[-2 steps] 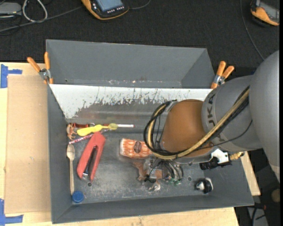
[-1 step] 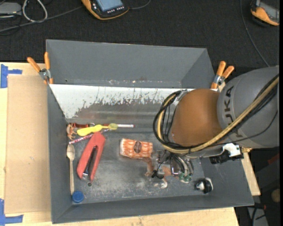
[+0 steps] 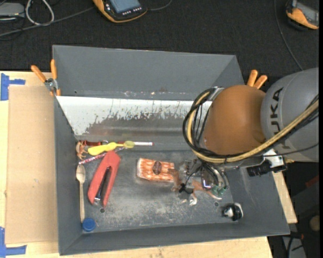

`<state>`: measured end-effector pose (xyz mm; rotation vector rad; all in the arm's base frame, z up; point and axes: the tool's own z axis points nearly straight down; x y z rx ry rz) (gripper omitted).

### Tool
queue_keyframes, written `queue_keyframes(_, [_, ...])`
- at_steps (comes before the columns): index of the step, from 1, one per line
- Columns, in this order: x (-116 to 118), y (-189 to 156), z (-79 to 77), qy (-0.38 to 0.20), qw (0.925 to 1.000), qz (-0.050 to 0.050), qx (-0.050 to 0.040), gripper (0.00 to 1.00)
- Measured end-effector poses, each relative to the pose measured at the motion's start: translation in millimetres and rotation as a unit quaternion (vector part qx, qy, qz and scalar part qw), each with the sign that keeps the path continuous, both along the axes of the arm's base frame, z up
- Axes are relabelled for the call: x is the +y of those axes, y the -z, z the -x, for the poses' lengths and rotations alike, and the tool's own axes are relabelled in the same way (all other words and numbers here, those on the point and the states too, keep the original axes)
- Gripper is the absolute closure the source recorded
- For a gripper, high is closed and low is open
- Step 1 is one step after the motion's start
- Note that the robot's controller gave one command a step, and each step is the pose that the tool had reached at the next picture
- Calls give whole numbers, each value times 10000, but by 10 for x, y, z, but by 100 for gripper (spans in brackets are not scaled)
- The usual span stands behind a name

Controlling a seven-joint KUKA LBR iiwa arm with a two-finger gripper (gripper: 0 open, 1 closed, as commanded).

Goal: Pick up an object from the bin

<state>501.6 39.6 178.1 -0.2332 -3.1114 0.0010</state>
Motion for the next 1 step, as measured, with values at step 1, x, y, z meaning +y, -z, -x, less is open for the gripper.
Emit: queue_keyframes(1, [-48,-668,-2,-43,10000,0,28,100])
